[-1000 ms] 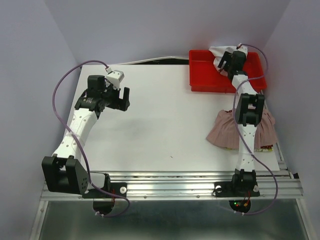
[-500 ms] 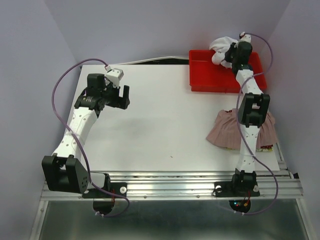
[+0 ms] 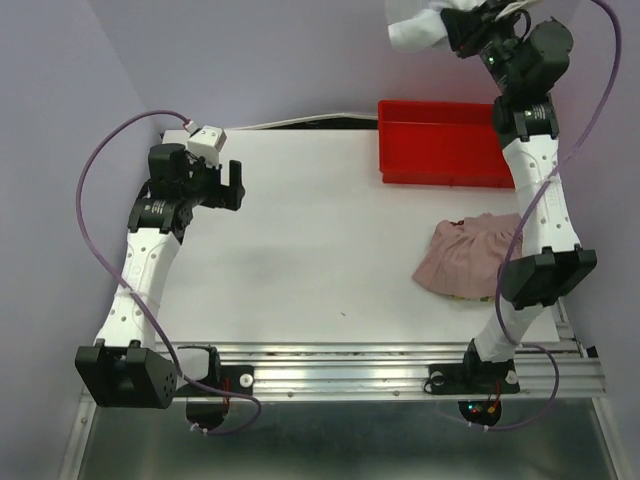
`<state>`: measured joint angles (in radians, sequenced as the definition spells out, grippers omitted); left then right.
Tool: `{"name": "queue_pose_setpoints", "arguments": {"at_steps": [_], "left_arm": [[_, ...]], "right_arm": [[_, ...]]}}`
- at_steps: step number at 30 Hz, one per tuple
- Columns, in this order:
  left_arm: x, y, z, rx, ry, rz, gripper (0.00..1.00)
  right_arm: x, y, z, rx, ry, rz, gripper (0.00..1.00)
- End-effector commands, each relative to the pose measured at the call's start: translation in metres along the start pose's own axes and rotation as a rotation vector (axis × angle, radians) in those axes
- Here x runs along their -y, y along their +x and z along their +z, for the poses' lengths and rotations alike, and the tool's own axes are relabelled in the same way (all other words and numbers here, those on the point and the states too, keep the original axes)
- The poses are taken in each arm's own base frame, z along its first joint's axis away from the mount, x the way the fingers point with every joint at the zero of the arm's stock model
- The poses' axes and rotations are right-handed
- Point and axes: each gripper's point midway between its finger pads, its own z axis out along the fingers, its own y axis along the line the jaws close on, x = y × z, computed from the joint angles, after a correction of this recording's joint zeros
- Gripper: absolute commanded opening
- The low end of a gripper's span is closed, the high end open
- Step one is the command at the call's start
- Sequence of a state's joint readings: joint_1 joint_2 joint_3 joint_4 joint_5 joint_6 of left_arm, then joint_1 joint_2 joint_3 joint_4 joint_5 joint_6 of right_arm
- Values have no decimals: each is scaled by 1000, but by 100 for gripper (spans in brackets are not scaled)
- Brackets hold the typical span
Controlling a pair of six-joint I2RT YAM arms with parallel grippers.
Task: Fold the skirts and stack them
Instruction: Move the skirt to the center of the board
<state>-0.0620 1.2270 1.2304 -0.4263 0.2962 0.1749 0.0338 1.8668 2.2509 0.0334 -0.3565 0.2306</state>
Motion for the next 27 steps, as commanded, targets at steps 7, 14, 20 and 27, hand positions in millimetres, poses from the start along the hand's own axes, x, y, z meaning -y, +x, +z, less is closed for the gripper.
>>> {"name": "queue_pose_setpoints", "arguments": {"at_steps": [7, 14, 20, 27], "left_arm": [[7, -25, -41, 126, 18, 63, 99], [13, -3, -45, 84, 61, 117, 99], [34, 47, -37, -59, 232, 231, 99], [51, 81, -23, -131, 317, 323, 96]], "right_arm": [[-148, 149, -58, -379, -301, 149, 1], [-212, 272, -135, -687, -410, 277, 1], [-216, 357, -189, -896, -431, 258, 1], [-183, 406, -212, -1010, -288, 155, 1]]}}
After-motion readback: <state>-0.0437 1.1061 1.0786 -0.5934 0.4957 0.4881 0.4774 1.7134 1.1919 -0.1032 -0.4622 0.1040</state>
